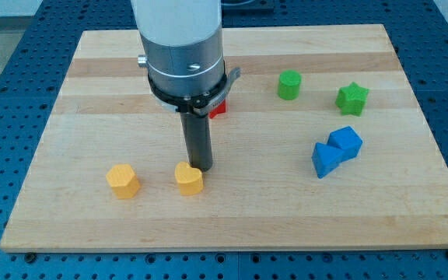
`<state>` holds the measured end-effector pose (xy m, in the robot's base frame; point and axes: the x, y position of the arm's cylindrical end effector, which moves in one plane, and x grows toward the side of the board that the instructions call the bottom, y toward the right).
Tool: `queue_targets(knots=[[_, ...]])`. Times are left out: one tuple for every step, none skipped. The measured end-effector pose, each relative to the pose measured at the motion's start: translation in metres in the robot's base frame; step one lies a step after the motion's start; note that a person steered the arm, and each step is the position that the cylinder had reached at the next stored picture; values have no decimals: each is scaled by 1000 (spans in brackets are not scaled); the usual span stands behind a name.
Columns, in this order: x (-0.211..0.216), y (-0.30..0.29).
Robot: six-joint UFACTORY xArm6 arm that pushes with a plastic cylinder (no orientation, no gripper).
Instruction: Point the arm at the left of the blue triangle
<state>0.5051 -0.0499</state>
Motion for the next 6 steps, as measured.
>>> queue_targets(knots=[[-16, 0], [-30, 15], [-29, 70], [-19, 102], [-5, 129], [9, 137]])
